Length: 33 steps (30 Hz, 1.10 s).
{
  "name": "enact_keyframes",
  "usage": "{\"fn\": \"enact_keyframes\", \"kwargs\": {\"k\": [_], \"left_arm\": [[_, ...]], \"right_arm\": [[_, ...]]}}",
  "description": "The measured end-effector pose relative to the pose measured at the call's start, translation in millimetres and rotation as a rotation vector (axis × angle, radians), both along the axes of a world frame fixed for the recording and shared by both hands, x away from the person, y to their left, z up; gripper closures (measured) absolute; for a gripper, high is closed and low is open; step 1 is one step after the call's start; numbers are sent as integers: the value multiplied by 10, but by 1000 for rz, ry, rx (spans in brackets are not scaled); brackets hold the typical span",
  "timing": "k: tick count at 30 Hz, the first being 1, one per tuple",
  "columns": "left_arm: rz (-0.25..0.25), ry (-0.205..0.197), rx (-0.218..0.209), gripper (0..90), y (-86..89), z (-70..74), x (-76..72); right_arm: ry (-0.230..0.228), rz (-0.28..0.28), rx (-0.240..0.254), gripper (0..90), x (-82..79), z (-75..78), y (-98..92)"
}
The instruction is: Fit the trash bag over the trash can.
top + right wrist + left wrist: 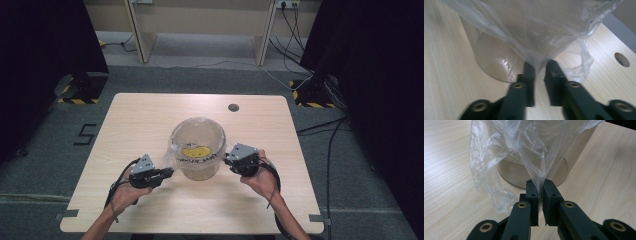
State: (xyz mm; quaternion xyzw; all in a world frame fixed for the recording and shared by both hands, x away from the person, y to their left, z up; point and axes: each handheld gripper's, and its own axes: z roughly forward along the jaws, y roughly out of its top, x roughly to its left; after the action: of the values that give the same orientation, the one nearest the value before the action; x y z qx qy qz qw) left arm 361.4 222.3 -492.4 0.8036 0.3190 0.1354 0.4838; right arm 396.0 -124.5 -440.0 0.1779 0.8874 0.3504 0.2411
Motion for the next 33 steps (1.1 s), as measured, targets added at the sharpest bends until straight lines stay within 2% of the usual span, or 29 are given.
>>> {"fn": "enact_keyframes", "kwargs": {"k": [3,7,11,16,18,19,20,22,25,26,28,29,31,33], "left_arm": [[0,-3,-5,805,14,-3,-2],[8,-2,3,808,16,-23,14],[10,-26,64,845,-23,-63,37],[33,-11,94,850,-30,-135,90],[36,-8,108,819,-50,-153,101],[40,-5,107,819,-63,-151,94],[42,-4,104,753,-64,-141,83],[43,-2,79,655,-51,-105,41],[66,-10,53,531,-4,-47,-9],[79,-1,32,471,21,-26,-34],[91,5,0,444,59,8,-85],[92,2,-13,415,76,25,-111],[99,-7,-26,401,100,52,-148],[110,-13,-37,395,121,69,-174]], "right_arm": [[-7,5,-17,900,-36,-4,-10],[12,18,-20,900,-119,-74,-20],[24,21,-39,900,-167,-180,36],[56,-3,-16,887,-182,-217,-4],[58,-14,-11,866,-182,-217,-16],[70,-21,-1,828,-184,-214,-30],[94,-24,19,778,-189,-203,-52],[112,-49,57,654,-203,-153,-97],[122,-110,134,510,-226,31,-222],[133,-145,188,433,-234,163,-291],[137,-159,207,406,-234,213,-310],[125,-181,259,362,-227,366,-351],[129,-179,277,355,-224,415,-358],[145,-173,315,319,-193,530,-349]]}}
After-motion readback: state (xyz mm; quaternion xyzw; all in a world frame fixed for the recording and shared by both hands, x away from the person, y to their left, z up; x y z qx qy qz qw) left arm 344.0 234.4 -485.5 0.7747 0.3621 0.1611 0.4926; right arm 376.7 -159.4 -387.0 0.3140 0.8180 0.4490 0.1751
